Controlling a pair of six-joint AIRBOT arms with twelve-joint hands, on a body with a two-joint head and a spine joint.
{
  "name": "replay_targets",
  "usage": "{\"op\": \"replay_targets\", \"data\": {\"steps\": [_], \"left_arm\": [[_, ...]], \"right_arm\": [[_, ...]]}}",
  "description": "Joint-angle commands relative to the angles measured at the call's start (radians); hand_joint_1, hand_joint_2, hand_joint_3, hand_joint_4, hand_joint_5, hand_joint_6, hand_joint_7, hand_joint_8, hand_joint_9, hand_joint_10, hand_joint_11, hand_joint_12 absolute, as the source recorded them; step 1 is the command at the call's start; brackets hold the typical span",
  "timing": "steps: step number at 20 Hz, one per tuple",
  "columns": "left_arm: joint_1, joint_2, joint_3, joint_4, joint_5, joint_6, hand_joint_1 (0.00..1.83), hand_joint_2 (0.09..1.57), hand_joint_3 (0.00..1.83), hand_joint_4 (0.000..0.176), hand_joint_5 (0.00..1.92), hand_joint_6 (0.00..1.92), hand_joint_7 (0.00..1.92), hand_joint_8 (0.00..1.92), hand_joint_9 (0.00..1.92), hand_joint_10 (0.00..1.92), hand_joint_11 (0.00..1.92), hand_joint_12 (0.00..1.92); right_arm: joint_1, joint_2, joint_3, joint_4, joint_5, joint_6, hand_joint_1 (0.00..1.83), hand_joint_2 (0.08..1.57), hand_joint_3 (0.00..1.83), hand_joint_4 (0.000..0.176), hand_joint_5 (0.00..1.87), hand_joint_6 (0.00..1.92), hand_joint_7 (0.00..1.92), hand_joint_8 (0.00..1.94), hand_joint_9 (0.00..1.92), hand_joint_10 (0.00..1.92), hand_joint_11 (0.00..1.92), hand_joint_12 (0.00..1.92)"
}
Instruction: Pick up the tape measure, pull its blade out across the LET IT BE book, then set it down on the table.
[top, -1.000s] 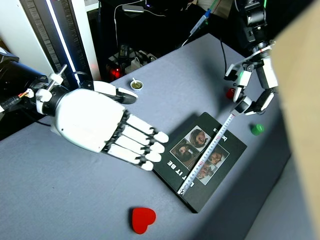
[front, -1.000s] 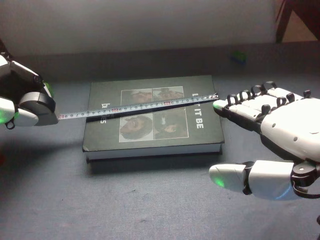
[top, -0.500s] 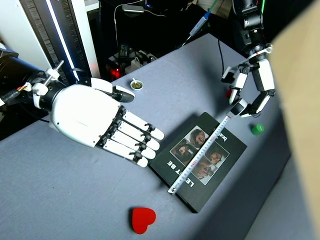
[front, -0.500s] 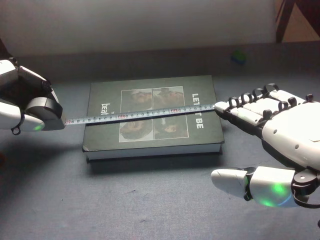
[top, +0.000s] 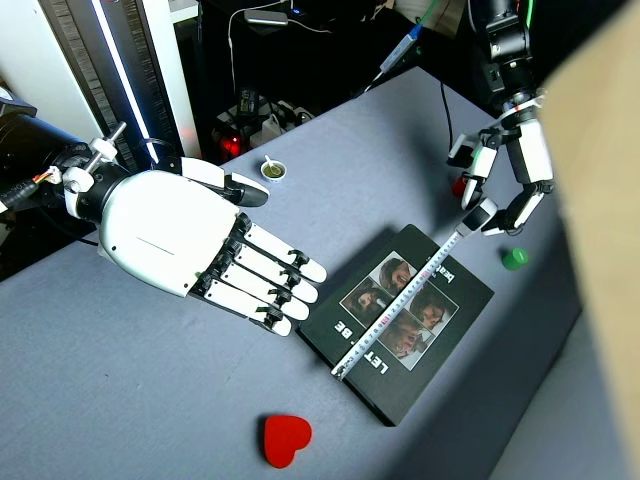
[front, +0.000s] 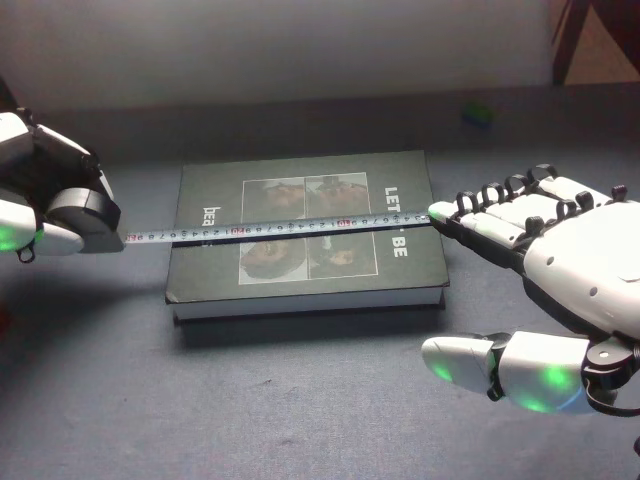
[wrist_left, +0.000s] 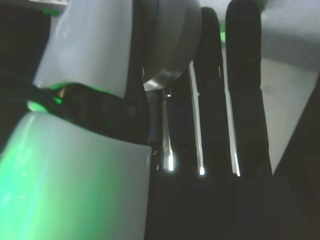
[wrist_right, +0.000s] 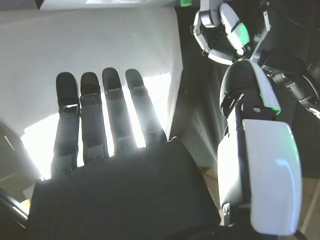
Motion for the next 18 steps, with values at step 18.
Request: {"op": "replay_targets", "data": {"steps": [18], "left_arm": [[0.002,-0.02,0.063,-0.005,-0.142,-0.05,1.38,1.1,0.0,0.0,0.91,1.05,1.1,0.7,0.95,1.14,0.88,0.85]], "right_arm": [[-0.004,-0.004,-0.004,-0.084,-0.094,0.015,0.08,1.1,0.0,0.0,0.12,0.0,0.18,0.0,0.16,0.0,0.0,0.71]]}}
